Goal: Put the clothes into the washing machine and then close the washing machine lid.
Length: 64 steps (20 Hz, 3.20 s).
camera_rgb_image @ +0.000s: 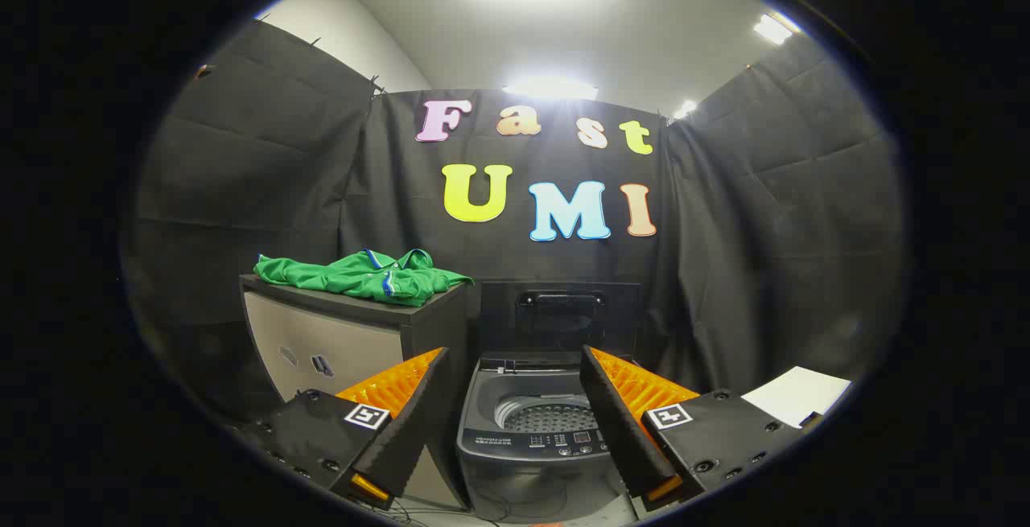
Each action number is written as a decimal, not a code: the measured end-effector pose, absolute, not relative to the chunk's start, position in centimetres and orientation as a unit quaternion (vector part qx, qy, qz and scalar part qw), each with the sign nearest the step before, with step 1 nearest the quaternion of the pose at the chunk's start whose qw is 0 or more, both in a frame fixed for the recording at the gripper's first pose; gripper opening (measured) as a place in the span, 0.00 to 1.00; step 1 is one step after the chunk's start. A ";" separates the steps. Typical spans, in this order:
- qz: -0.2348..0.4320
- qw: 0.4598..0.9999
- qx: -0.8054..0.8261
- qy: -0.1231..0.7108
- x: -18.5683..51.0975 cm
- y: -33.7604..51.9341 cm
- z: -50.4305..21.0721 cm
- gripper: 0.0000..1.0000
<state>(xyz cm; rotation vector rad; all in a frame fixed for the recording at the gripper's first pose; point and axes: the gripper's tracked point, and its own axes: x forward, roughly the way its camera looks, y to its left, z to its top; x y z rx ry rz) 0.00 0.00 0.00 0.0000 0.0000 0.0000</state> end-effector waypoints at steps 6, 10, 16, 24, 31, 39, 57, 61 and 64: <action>0.000 1.000 0.000 -0.005 -0.3 0.3 0.9 1.00; 0.004 1.000 0.003 0.002 -0.2 0.5 0.6 1.00; 0.003 1.000 0.001 0.006 -0.3 0.3 0.3 1.00; 0.028 0.999 0.022 0.020 -0.3 1.1 0.0 1.00; 0.068 0.995 0.046 0.054 1.7 2.8 0.8 0.98; 0.136 0.988 0.034 0.059 6.8 6.3 6.0 0.98; 0.178 0.965 0.031 0.188 18.0 14.3 10.7 0.98; 0.181 0.959 0.018 0.216 19.0 15.7 10.3 0.98; 0.178 0.955 0.014 0.238 20.1 16.5 10.0 0.98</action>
